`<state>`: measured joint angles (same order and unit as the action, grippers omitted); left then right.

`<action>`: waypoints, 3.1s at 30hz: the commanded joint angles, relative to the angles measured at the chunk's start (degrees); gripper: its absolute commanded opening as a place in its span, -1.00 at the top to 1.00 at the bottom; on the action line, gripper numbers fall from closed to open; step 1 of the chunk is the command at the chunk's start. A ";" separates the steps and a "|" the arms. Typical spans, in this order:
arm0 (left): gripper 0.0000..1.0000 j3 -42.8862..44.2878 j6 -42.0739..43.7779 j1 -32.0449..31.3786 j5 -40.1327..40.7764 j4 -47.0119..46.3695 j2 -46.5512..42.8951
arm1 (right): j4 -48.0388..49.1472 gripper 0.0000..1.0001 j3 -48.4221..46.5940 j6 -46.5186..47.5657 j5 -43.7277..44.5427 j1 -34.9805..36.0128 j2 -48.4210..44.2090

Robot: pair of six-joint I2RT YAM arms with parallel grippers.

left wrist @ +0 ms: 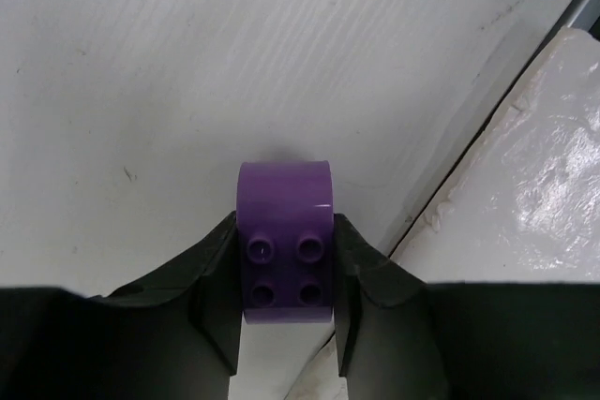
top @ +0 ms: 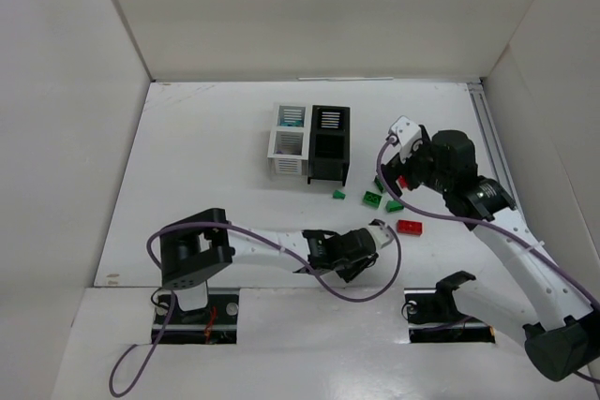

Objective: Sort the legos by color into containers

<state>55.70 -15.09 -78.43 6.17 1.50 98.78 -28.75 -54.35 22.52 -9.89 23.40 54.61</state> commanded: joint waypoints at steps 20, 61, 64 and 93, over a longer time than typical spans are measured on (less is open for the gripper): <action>0.77 1.69 -5.31 35.54 13.69 -8.60 -23.81 | 0.72 -0.99 1.79 3.23 -4.61 -7.75 -0.65; -1.00 -10.68 -7.92 34.49 6.13 -5.47 -41.90 | 5.64 -0.67 4.86 0.33 -4.35 0.33 24.22; -1.00 -14.29 -11.70 33.96 6.13 -3.09 -46.39 | 7.13 -0.62 3.63 0.33 -4.35 0.33 28.69; -1.00 -19.84 -16.11 33.96 5.43 1.40 -52.21 | 6.78 0.59 -15.85 -0.46 -3.90 1.39 28.44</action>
<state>36.99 -30.85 -44.25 12.40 3.42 46.89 -24.34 -62.08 21.65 -11.20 24.36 84.49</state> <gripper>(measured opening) 0.997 0.436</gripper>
